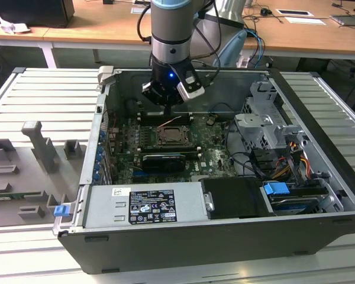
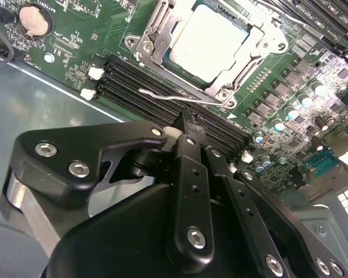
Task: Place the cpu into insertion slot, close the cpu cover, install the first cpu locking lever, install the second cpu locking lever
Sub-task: 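Install the first cpu locking lever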
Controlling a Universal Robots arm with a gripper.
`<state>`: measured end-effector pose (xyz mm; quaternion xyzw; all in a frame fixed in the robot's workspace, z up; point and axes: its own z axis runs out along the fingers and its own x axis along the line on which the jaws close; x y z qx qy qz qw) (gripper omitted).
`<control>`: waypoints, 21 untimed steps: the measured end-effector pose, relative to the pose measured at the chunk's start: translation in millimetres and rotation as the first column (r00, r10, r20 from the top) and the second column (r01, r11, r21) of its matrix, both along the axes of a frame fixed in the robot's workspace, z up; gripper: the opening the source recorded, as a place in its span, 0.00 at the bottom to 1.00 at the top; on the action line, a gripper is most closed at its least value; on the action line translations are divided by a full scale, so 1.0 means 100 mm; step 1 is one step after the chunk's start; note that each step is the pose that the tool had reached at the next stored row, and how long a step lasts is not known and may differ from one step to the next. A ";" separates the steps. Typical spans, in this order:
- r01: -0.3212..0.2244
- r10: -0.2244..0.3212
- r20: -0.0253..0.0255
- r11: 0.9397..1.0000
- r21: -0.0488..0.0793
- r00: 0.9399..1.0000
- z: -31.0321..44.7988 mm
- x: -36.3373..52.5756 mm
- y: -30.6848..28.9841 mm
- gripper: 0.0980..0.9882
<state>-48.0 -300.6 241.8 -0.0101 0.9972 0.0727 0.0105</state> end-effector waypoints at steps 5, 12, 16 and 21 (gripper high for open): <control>0.000 0.000 0.001 1.000 -0.012 1.000 -0.035 0.000 0.000 0.01; -0.013 0.013 0.004 1.000 -0.012 1.000 -0.107 0.018 0.002 0.01; -0.013 0.013 0.004 1.000 -0.012 1.000 -0.152 0.041 0.029 0.01; -0.013 0.013 0.004 1.000 -0.012 1.000 -0.185 0.078 0.065 0.01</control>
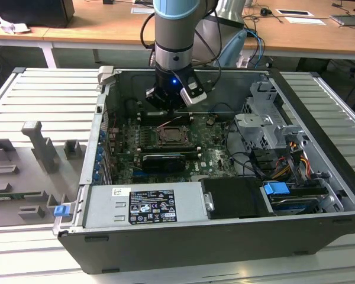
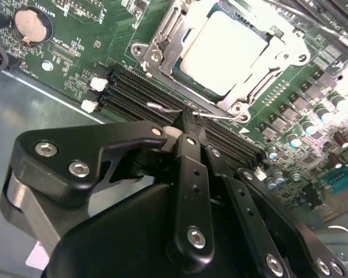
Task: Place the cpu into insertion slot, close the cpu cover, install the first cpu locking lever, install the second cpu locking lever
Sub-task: 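Install the first cpu locking lever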
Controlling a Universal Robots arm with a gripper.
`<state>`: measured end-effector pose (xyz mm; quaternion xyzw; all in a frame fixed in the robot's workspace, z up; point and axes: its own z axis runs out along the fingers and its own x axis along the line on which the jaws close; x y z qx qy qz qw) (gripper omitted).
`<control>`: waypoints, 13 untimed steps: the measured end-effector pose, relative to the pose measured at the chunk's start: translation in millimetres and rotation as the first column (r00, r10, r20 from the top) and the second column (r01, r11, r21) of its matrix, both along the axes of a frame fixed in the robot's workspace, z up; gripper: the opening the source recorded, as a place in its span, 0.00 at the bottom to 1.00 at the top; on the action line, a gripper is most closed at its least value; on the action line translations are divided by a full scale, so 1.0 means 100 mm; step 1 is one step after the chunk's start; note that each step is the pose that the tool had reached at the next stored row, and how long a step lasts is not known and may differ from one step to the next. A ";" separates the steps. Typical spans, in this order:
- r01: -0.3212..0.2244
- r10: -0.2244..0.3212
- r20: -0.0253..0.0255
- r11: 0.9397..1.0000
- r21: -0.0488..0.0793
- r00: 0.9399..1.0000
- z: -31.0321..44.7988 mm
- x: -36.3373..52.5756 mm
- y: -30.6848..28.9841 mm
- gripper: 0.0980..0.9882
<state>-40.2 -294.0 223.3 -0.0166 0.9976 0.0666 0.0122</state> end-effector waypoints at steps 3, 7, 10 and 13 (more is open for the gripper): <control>0.000 0.000 0.000 1.000 0.000 1.000 -0.013 0.006 0.005 0.01; 0.000 0.000 0.000 1.000 0.000 1.000 -0.022 0.013 0.005 0.01; 0.000 0.000 0.000 1.000 0.000 1.000 -0.026 0.021 0.006 0.01; 0.000 0.000 0.000 1.000 0.000 1.000 -0.037 0.039 0.006 0.01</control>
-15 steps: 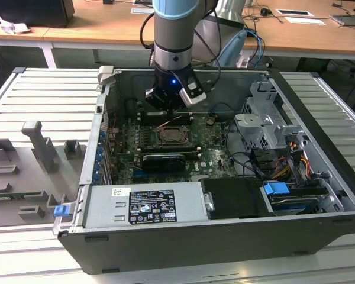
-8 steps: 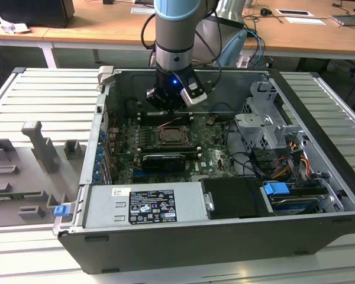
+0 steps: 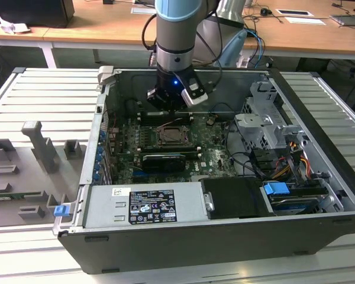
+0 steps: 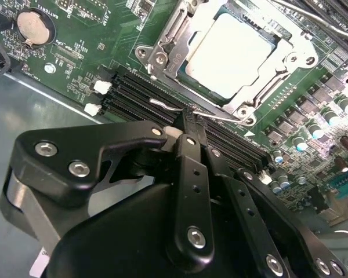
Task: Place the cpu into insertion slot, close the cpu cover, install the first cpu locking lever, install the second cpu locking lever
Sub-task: 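Install the first cpu locking lever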
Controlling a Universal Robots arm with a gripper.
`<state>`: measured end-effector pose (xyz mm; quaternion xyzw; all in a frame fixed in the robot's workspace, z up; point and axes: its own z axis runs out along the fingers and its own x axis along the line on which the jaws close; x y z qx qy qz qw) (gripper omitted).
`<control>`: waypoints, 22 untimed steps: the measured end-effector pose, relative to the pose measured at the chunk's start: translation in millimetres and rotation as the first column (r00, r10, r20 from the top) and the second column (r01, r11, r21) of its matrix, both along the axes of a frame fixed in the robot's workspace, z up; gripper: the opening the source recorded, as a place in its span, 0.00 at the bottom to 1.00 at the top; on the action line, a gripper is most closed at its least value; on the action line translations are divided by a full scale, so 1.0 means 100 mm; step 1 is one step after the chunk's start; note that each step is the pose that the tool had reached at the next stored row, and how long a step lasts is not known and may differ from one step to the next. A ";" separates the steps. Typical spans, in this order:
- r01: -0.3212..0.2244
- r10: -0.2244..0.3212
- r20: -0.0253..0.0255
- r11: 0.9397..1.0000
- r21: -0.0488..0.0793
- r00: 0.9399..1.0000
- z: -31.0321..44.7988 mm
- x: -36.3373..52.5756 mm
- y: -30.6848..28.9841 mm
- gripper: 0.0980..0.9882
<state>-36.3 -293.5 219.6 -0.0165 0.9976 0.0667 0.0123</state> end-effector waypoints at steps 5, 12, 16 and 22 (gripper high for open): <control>0.000 0.000 0.000 1.000 0.000 1.000 -0.029 0.071 0.004 0.01; -0.022 0.022 0.000 1.000 0.000 1.000 -0.084 0.110 0.018 0.01; -0.023 0.023 0.000 1.000 0.000 1.000 -0.110 0.144 0.018 0.01; -0.023 0.023 0.000 1.000 0.000 1.000 -0.128 0.148 0.005 0.01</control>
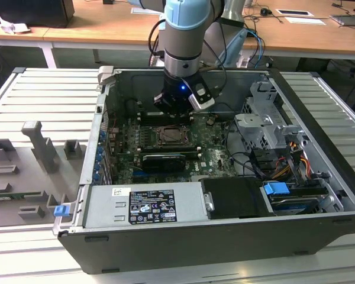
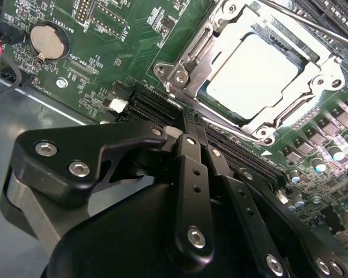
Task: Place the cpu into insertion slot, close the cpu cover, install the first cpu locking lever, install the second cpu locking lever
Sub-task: 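Install the first cpu locking lever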
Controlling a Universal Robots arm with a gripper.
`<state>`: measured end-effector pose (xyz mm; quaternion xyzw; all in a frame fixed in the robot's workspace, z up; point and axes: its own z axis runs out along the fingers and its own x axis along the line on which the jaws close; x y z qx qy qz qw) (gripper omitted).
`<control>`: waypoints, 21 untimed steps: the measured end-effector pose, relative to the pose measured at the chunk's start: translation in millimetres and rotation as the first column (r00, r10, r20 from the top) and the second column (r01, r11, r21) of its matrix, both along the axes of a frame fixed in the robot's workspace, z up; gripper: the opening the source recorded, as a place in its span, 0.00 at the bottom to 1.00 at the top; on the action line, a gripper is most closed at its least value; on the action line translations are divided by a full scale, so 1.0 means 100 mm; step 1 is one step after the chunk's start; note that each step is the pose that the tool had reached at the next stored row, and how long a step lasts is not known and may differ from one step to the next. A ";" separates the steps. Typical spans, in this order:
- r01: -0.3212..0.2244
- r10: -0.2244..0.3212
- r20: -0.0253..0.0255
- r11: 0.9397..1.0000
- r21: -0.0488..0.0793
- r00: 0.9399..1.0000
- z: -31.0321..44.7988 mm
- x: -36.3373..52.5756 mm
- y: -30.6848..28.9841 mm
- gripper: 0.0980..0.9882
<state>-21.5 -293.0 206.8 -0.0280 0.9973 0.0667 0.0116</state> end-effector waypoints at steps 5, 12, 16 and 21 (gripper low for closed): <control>0.000 0.000 0.000 1.000 -0.002 1.000 -0.025 0.006 0.000 0.01; 0.000 0.000 0.000 1.000 -0.010 1.000 -0.058 0.014 -0.001 0.01; 0.000 0.000 0.000 1.000 -0.009 1.000 -0.055 0.014 -0.001 0.01; 0.000 0.000 0.000 1.000 -0.009 1.000 0.041 0.014 -0.001 0.01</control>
